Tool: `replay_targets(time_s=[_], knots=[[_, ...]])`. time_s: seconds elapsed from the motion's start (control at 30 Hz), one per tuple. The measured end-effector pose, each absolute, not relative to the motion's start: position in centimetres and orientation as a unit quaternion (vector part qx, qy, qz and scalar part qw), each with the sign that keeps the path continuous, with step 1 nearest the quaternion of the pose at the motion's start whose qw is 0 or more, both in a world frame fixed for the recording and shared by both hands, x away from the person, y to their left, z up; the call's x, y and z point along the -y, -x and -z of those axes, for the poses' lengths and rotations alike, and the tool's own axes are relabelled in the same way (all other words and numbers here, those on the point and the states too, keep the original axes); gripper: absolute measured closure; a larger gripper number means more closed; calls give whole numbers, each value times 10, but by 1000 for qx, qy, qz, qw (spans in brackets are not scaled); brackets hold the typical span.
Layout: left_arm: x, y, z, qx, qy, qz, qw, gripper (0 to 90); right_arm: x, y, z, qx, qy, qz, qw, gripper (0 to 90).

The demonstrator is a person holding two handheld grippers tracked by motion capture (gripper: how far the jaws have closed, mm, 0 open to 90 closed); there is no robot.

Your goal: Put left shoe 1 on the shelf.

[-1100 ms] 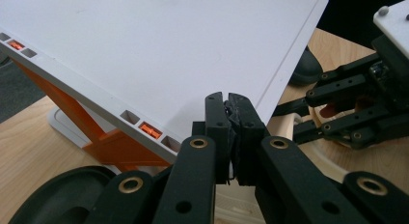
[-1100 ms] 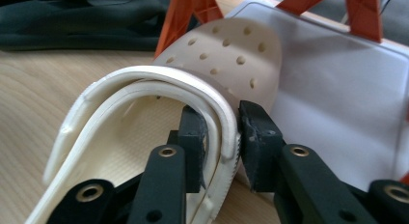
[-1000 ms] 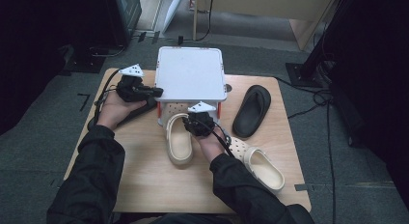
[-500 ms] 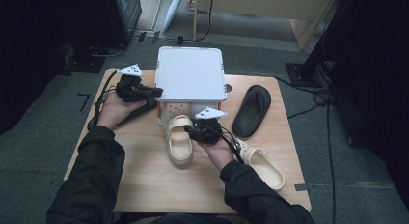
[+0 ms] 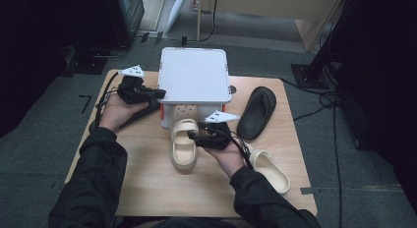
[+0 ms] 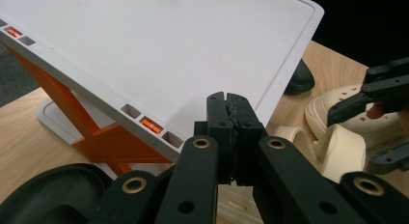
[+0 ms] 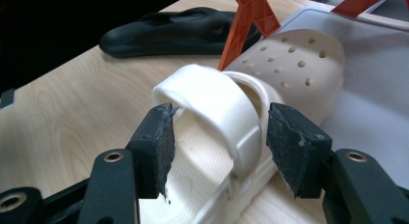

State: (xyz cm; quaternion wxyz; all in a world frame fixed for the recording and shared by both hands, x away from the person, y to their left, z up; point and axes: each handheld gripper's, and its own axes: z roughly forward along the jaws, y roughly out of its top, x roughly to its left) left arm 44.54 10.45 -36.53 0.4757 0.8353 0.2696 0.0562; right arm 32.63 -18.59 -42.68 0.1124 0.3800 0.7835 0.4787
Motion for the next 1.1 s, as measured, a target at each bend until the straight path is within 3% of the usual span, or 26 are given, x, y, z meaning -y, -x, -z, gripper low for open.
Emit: replay_targets(time_s=[0.13,0.17,0.23,0.4,0.6,0.83,1.1], knots=[[-105,-445,365,-270,-835,-56,476,899,193,-319,423,-785,-376,-478,117,439],[-105,-445,365,-270,-835,-56,476,899,196,-317,421,-784,-377,-479,117,481],[-104,-445,365,-271,-835,-56,476,899,202,-310,420,-793,-366,-477,100,686],[-105,-445,366,-272,-834,-55,477,899,197,-312,430,-811,-356,-451,110,767],[-105,-445,366,-274,-832,-54,480,899,186,-328,436,-809,-364,-446,124,772],[-105,-445,366,-273,-831,-55,481,899,182,-340,443,-801,-377,-450,119,663],[-105,-445,366,-275,-831,-54,480,898,182,-307,433,-806,-356,-462,100,682]])
